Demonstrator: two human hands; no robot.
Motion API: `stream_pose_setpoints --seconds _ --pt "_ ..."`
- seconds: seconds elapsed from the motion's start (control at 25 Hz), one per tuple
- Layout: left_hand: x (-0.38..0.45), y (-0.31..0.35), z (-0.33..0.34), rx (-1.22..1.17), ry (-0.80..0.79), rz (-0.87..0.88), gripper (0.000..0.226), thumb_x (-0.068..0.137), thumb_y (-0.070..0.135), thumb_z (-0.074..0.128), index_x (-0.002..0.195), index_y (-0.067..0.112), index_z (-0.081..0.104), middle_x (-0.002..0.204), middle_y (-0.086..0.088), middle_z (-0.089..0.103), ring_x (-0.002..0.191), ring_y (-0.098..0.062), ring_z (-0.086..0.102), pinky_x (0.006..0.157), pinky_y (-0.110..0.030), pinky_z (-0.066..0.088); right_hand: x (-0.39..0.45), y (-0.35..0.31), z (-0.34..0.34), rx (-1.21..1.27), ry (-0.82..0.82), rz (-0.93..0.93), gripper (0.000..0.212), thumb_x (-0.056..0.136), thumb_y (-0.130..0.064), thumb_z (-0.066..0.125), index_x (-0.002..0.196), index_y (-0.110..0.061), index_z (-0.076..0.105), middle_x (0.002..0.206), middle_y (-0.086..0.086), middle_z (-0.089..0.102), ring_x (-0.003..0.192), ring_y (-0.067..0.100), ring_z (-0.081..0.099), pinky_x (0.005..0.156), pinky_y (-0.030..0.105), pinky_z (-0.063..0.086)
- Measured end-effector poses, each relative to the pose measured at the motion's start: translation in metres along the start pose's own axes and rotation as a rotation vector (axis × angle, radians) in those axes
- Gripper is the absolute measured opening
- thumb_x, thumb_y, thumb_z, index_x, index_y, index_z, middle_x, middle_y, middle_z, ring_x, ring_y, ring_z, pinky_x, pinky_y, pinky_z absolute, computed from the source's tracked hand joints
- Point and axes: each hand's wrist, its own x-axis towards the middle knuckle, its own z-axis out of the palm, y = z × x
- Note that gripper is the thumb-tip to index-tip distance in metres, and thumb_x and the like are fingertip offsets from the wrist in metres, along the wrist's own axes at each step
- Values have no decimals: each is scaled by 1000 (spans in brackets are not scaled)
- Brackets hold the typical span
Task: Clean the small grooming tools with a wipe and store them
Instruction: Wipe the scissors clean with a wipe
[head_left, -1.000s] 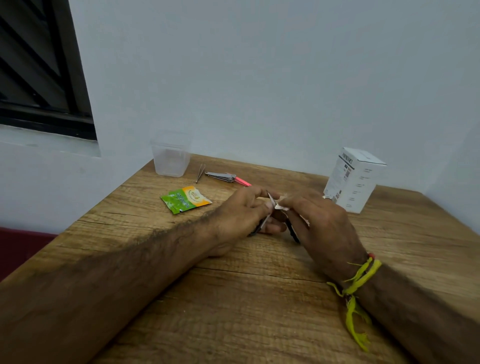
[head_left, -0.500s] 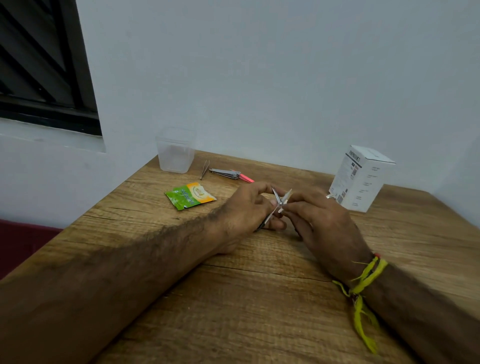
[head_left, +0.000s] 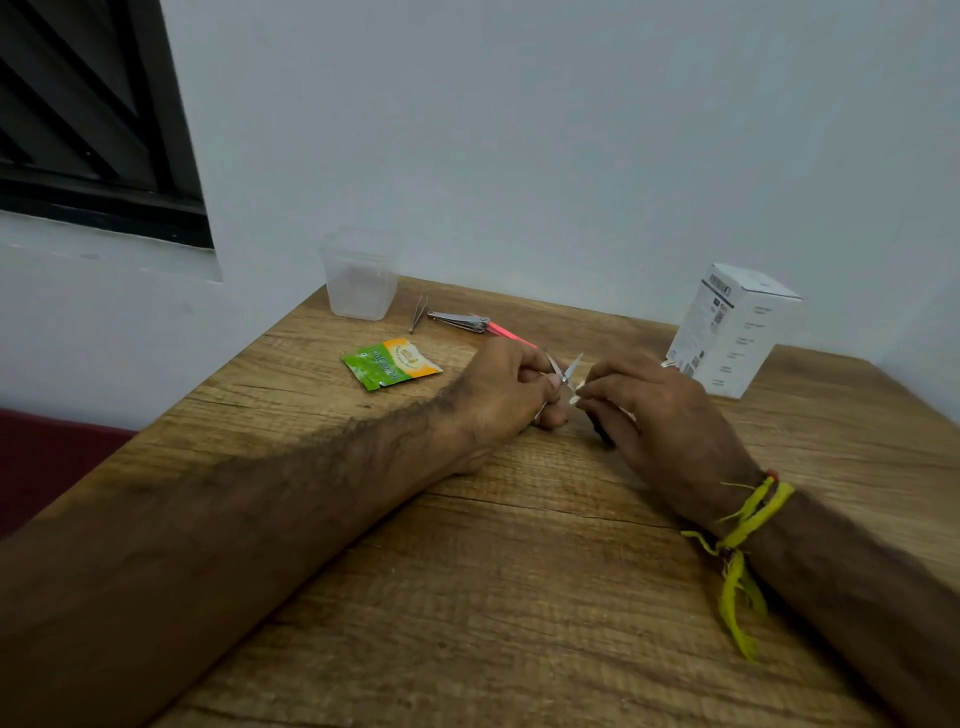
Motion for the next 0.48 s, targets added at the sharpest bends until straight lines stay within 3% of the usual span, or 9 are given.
stream_pose_setpoints --seconds 0.2,0.32,0.48 --pt "-3 -9 -2 2 25 -11 19 99 -4 52 85 2 63 65 -13 59 52 -12 58 53 -20 52 -3 -8 4 20 -32 -44 10 90 -9 64 90 -5 73 95 6 68 87 26 64 74 44 55" --pt "-5 -6 -3 19 58 -15 16 99 -2 53 87 3 63 73 -17 58 54 -14 59 54 -19 55 -7 1 -8 74 65 68 4 88 -4 72 90 -6 74 93 3 68 86 21 64 74 43 55" --pt "0 -6 -8 75 56 5 12 99 1 53 97 -1 65 65 -13 63 45 -8 54 48 -19 48 -8 -7 0 64 6 -33 9 92 -10 65 93 -6 73 95 4 66 87 21 62 75 38 53"
